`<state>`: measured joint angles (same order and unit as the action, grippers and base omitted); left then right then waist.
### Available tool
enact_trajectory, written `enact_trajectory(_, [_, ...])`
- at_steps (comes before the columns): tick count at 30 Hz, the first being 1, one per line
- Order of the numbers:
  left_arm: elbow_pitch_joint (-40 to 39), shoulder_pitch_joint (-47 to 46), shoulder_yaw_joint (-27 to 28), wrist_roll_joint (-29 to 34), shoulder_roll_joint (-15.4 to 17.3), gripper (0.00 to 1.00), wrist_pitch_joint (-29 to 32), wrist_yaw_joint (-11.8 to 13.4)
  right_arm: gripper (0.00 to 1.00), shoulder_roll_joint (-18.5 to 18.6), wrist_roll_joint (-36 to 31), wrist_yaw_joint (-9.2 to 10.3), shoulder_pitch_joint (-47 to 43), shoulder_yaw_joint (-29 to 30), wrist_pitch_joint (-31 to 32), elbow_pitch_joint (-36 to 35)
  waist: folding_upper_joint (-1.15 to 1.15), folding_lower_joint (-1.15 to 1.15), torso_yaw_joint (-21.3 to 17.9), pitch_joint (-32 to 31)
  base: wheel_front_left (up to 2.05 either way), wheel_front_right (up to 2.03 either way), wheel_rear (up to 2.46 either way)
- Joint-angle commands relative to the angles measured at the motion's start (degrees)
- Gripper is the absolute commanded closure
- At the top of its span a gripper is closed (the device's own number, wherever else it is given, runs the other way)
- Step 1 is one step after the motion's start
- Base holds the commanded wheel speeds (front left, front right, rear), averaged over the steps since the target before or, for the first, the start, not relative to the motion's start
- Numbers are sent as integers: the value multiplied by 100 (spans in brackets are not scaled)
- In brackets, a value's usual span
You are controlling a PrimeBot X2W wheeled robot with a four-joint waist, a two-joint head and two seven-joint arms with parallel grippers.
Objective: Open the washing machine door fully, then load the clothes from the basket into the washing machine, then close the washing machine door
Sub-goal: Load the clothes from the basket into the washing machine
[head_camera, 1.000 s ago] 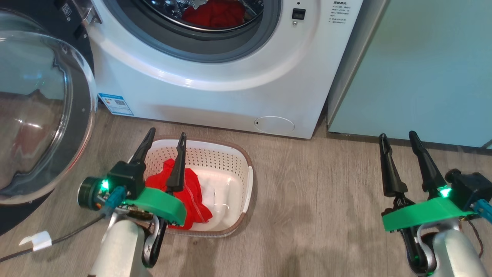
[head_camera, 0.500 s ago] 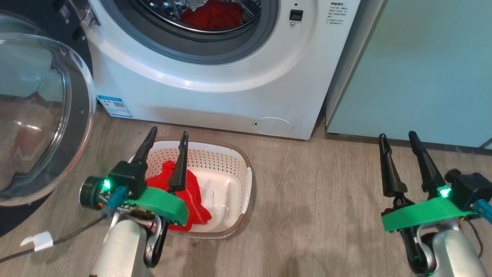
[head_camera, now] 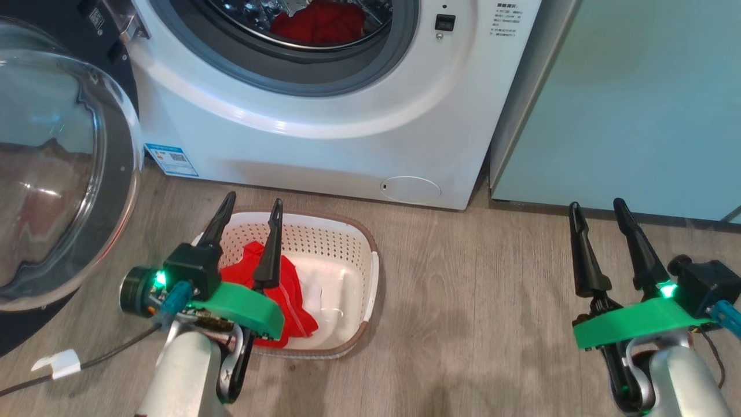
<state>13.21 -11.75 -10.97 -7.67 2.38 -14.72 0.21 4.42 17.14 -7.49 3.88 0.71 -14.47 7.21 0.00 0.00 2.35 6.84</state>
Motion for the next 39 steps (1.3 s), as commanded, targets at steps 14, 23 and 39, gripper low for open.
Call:
enact_trajectory(14, [1149, -436, 167, -141, 50, 0, -28, 161, 0, 104, 3, 0, 320, -204, -53, -259, 0, 0, -199, 683, 0, 0, 0])
enact_trajectory(23, [2473, -1139, 253, -63, 62, 0, -28, 200, 0, 160, 33, 0, 592, -292, -53, -325, 0, 0, -533, 1462, 0, 0, 0])
enact_trajectory(39, [5668, -3157, -504, 754, 761, 0, 515, -19, 0, 79, 89, 0, 1140, -550, -53, -532, 0, 0, -1273, 3072, 0, 0, 0])
